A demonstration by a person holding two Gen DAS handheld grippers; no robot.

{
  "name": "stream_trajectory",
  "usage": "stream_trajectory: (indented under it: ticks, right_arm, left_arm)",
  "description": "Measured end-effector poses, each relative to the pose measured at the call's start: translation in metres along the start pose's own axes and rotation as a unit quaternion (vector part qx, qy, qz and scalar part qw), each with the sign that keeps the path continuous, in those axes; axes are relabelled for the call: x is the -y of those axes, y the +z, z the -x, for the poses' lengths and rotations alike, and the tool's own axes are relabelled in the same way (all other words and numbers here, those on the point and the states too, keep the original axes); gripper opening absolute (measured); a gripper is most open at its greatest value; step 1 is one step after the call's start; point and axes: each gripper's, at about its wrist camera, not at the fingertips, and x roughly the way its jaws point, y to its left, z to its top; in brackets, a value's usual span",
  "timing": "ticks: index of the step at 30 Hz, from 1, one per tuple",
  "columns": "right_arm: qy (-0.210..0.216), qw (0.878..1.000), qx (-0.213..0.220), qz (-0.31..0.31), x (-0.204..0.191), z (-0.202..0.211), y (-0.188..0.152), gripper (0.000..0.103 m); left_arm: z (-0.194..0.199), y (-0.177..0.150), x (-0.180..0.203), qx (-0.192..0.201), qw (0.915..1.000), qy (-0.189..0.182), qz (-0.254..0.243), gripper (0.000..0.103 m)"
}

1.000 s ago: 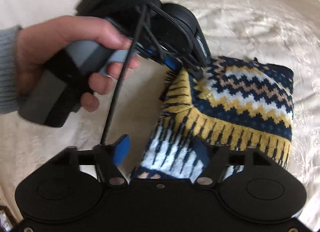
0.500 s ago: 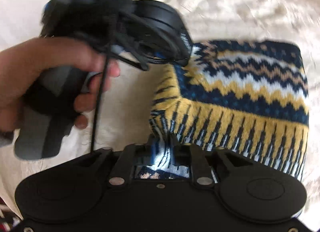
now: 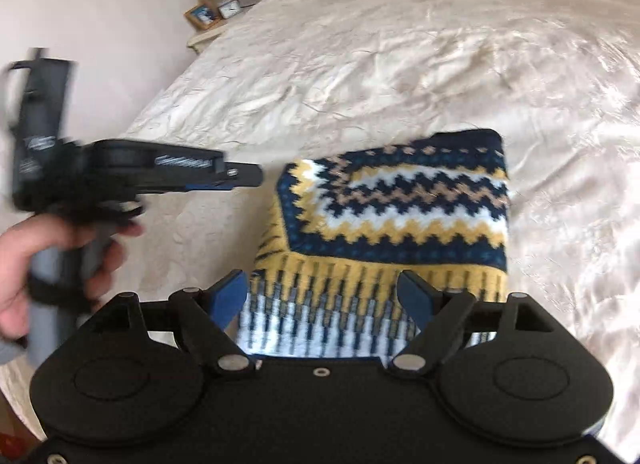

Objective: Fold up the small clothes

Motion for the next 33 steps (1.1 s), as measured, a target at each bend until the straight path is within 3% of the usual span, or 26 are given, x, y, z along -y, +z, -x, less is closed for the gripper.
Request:
stream_trajectory:
  ticks: [4, 7, 11, 14, 16, 19, 24, 28, 33]
  right_arm:
    - [-0.017, 0.999, -0.023, -0.019, 0.007, -0.014, -0.010, 0.084]
    - [-0.022, 0.998, -0.056, -0.022, 0.008, -0.026, -0.021, 0.084]
    - [-0.017, 0.994, -0.103, -0.014, 0.010, -0.034, -0.036, 0.084]
    - [-0.001, 0.996, -0.094, -0.004, 0.011, -0.022, -0.041, 0.084]
    - [0.012, 0.997, -0.080, -0.005, 0.016, -0.010, -0.042, 0.086]
    - [0.027, 0.998, -0.056, -0.010, 0.030, 0.008, -0.038, 0.103]
    - [0.020, 0.999, -0.027, -0.023, 0.064, 0.022, -0.024, 0.102]
    - [0.010, 0.999, -0.027, -0.035, 0.092, 0.020, -0.008, 0.102]
    - [0.028, 0.998, -0.019, -0.057, 0.119, -0.001, 0.022, 0.102]
  left_arm:
    - [-0.001, -0.026, 0.030, -0.024, 0.9983, -0.016, -0.051, 0.032]
    - [-0.008, -0.047, 0.038, -0.050, 0.9972, -0.015, -0.054, 0.032]
    - [-0.019, -0.068, 0.030, -0.078, 0.9957, 0.026, -0.044, 0.034]
    - [-0.018, -0.076, 0.019, -0.092, 0.9953, 0.030, -0.007, 0.043]
    - [-0.012, -0.080, 0.016, -0.090, 0.9954, 0.032, 0.011, 0.043]
    - [0.003, -0.089, 0.013, -0.076, 0.9952, 0.048, 0.040, 0.044]
    - [0.015, -0.102, 0.012, -0.066, 0.9915, 0.059, 0.096, 0.044]
    - [0.010, -0.099, 0.017, -0.064, 0.9908, 0.053, 0.107, 0.045]
    - [-0.011, -0.096, 0.022, -0.087, 0.9922, 0.037, 0.081, 0.047]
